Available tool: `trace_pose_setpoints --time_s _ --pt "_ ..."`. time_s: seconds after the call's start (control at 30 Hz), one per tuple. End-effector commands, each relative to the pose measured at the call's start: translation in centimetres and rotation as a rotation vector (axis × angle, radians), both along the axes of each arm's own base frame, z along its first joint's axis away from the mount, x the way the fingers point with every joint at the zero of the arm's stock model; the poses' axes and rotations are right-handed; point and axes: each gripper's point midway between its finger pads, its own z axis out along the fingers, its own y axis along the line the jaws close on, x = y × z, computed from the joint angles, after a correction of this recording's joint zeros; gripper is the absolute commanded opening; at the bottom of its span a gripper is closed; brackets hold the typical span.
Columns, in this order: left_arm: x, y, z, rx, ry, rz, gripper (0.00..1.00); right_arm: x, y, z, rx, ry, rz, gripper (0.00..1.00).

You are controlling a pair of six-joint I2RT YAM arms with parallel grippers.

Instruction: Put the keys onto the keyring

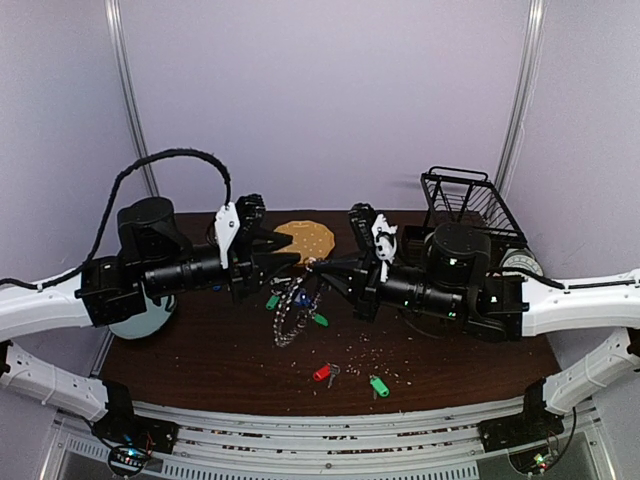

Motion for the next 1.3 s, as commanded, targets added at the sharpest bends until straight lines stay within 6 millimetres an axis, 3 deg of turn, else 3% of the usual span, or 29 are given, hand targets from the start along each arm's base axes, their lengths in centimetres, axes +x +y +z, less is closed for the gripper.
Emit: trace_pose_setpoints --time_s 0.0,0.1,0.4,0.6,0.83,1.0,1.27 --pt "-4.6 -2.0 -0.3 -0.013 0.026 -0.302 0.31 -1.3 -0.8 5.2 0.152 -0.125 0.051 0.0" --pt "-5.1 -2.0 -0.2 -0.029 0.009 -0.332 0.31 -1.4 -0.5 5.1 0.143 -0.138 0.061 0.0" --pt "-4.1 -1.2 0.0 -0.043 -0.03 -0.256 0.28 -2.6 -0.5 5.2 0.116 -0.209 0.119 0.0" --pt "-3.8 -0.9 -1.0 -0.023 -0.016 -0.243 0.13 -2.9 -0.7 5.6 0.122 -0.231 0.129 0.0" --pt "-3.9 -0.8 -0.8 -0.033 -0.02 -0.241 0.03 -3.2 -0.3 5.5 0.113 -0.231 0.153 0.0" --pt "-3.8 -0.8 -0.5 -0.051 -0.02 -0.235 0.11 -3.4 -0.2 5.3 0.111 -0.233 0.166 0.0" --pt "-3.5 -1.0 -0.4 -0.06 -0.042 -0.228 0.14 -3.8 0.3 5.2 0.098 -0.24 0.201 0.0"
